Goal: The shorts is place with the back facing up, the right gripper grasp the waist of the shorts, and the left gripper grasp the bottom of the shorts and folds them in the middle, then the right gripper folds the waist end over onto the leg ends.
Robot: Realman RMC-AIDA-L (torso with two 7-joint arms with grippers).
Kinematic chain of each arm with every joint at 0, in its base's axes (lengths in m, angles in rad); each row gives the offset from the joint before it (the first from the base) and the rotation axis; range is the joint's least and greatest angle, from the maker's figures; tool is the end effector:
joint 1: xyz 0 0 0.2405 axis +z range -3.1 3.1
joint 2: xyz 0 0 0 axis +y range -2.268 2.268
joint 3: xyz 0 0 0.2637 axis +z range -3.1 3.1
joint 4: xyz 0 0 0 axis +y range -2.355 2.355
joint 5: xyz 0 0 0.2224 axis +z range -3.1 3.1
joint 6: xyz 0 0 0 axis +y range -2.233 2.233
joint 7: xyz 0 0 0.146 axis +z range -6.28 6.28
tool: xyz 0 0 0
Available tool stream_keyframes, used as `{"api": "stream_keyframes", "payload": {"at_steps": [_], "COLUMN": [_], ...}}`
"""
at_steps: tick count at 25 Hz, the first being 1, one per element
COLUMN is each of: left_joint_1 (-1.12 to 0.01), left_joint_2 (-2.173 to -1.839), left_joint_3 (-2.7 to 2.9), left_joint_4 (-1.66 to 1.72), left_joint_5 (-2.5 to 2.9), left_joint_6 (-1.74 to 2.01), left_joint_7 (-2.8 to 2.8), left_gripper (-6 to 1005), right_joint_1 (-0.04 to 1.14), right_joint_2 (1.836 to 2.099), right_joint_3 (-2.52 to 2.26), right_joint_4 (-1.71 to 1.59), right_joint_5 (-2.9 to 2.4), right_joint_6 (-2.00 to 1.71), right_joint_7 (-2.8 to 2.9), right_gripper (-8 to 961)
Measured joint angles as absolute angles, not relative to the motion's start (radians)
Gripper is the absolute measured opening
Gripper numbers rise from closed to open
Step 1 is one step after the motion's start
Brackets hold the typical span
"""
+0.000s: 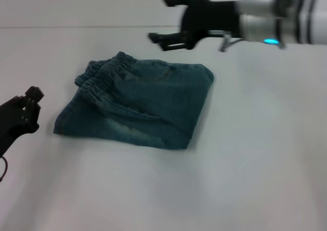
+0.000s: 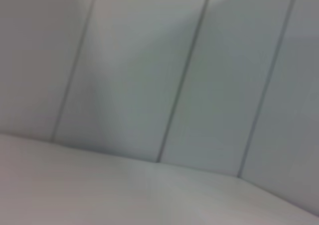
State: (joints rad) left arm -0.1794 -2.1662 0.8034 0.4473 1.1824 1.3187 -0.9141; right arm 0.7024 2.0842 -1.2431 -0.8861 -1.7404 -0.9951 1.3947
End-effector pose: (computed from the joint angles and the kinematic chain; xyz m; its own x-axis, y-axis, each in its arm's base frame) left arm -0.3587 0.2746 -0.0112 0.5135 0.1291 0.8483 0.8034 -0.4195 -0.4225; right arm 0.1366 0.4403 -0.0283 0.9402 0.0786 -0.3314 -0.0967 -0.8714 -0.4809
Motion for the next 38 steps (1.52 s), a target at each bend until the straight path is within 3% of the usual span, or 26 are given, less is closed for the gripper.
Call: {"api": "stream_keyframes", "payload": {"at_steps": [5,16,21,24,29,38], "left_joint_1": [-0.183,-0.248,-0.272,-0.274,-0.278,-0.307], "left_joint_2": [-2.161,-2.124,-2.111,-2.11,-2.095,-2.08], "left_joint_3": [0.744,0.693,0.683,0.679,0.594,0.557], "left_joint_4": [0.468,0.538,0.574,0.603,0.615,0.617], "left_joint_5": [1.25,1.647,1.785,1.848,1.931,2.02], "left_joint_6": [1.421,1.488,1.541,1.593,1.628,1.631], "left_joint_7": [-0.924,-1.14,-1.196,-1.201,-1.211,-1.243], "left_gripper": [127,361,577,805,893,890], "right_joint_1": [0.541,0.298,0.259,0.255,0.255,0.249], "right_joint_2": [2.085,2.091,2.09,2.09,2.09,2.091], "right_joint_3": [-1.087,-0.986,-0.981,-0.987,-0.986,-0.978], "right_joint_4": [-0.878,-0.692,-0.645,-0.637,-0.637,-0.644], "right_joint_5": [-1.68,-1.547,-1.558,-1.605,-1.644,-1.645], "right_joint_6": [-1.214,-1.446,-1.456,-1.461,-1.464,-1.468], "right_joint_7": [1.411,1.066,1.026,1.022,1.008,0.96], "right_gripper": [916,923,924,924,924,924]}}
